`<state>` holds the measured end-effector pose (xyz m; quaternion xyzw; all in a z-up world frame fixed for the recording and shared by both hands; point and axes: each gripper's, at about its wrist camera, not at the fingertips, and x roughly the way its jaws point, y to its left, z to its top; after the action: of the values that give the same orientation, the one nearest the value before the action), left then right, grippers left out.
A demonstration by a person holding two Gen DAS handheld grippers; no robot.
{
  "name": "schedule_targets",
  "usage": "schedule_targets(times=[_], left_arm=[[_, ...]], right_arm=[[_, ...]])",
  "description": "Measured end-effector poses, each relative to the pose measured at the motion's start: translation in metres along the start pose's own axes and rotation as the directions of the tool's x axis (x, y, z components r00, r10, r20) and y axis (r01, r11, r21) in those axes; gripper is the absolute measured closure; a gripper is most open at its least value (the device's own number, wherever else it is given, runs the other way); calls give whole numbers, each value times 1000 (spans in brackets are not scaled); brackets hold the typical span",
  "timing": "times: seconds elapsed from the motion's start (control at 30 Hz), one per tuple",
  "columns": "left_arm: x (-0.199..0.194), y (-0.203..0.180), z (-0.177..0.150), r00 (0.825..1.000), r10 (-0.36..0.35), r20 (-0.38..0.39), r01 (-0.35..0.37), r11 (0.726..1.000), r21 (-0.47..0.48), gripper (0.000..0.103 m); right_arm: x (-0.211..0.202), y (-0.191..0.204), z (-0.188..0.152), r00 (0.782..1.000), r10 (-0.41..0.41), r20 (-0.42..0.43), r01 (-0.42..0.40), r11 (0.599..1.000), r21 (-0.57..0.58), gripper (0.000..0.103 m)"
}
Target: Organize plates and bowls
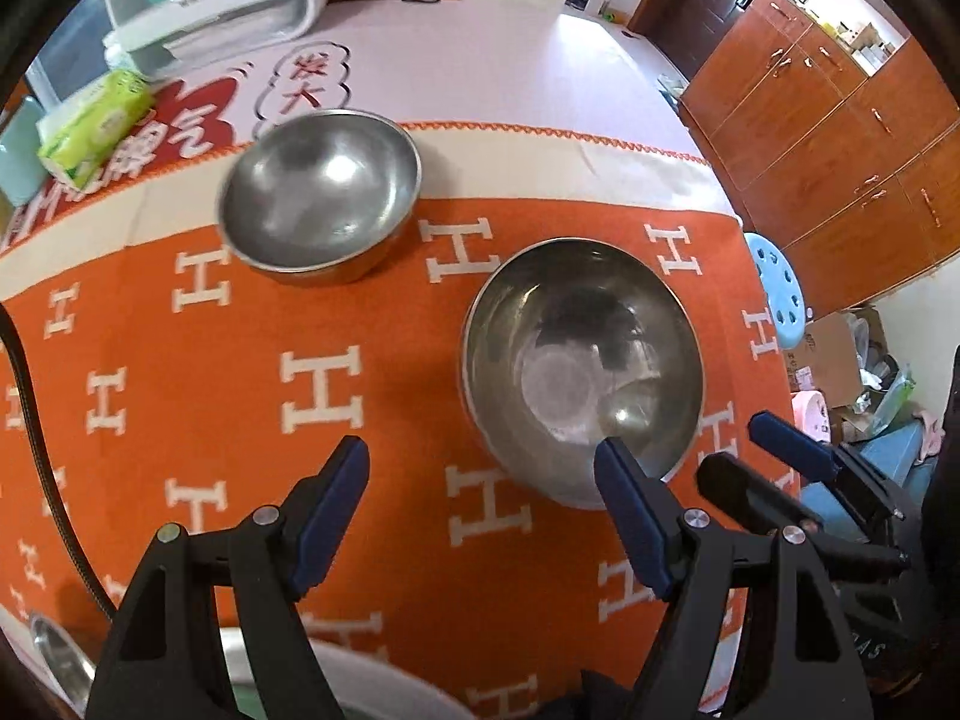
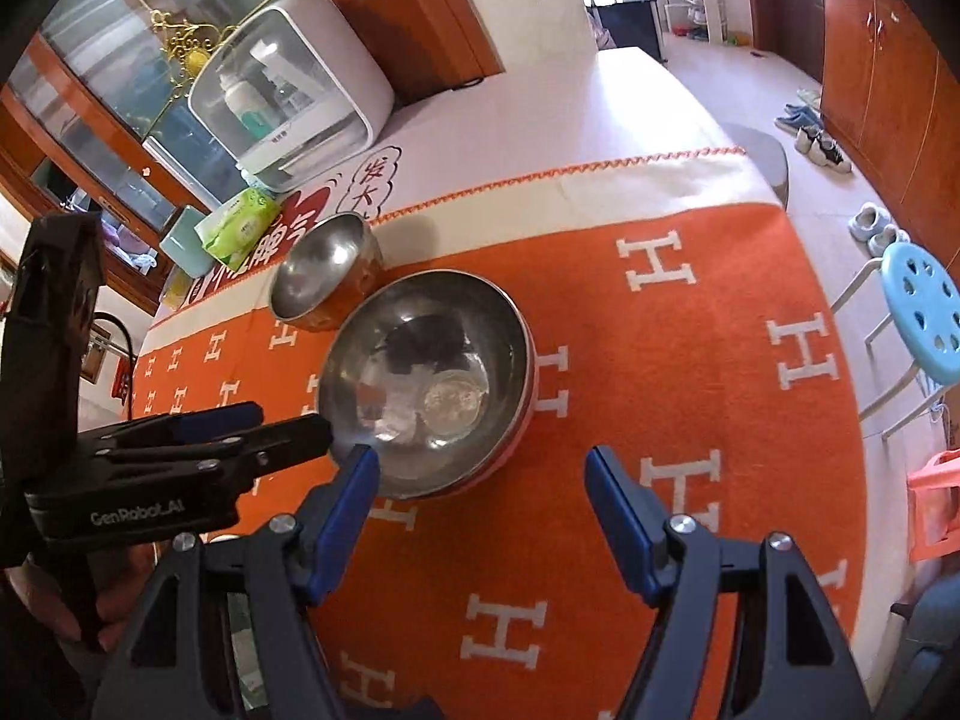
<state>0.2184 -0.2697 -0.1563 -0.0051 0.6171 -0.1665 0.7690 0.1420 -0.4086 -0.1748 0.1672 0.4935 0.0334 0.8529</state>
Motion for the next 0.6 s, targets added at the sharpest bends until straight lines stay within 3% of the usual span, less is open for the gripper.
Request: schedule_targets(times=[0.27, 0.6], left_arm=[[41, 9, 10, 998, -61, 1, 61, 997, -53, 27], [74, 21, 13, 996, -72, -51, 66, 992, -109, 28]], right_arm=[[30, -6, 4, 999, 46, 10, -46, 999, 7, 32], [61, -25, 1, 995, 97, 22, -98, 994, 56, 32]])
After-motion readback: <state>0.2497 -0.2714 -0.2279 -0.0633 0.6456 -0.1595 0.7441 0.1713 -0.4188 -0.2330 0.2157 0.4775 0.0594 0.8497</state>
